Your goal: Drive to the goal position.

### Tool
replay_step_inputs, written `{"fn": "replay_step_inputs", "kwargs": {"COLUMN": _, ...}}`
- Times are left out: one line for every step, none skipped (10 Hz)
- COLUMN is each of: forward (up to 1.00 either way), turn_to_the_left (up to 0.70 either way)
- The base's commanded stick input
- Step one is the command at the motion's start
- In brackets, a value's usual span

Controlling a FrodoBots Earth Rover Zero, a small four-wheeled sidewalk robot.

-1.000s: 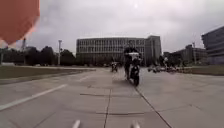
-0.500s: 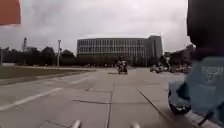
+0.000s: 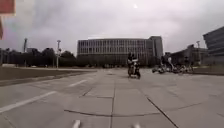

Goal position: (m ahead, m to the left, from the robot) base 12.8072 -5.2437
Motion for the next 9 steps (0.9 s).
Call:
{"fn": "replay_step_inputs", "kwargs": {"forward": 0.85, "turn_to_the_left": 0.0}}
{"fn": "replay_step_inputs", "kwargs": {"forward": 0.85, "turn_to_the_left": 0.0}}
{"fn": "replay_step_inputs", "kwargs": {"forward": 0.85, "turn_to_the_left": 0.0}}
{"fn": "replay_step_inputs", "kwargs": {"forward": 0.85, "turn_to_the_left": 0.0}}
{"fn": "replay_step_inputs", "kwargs": {"forward": 0.85, "turn_to_the_left": 0.0}}
{"fn": "replay_step_inputs", "kwargs": {"forward": 0.85, "turn_to_the_left": 0.0}}
{"fn": "replay_step_inputs", "kwargs": {"forward": 0.85, "turn_to_the_left": 0.0}}
{"fn": "replay_step_inputs", "kwargs": {"forward": 0.85, "turn_to_the_left": 0.0}}
{"fn": "replay_step_inputs", "kwargs": {"forward": 0.85, "turn_to_the_left": -0.05}}
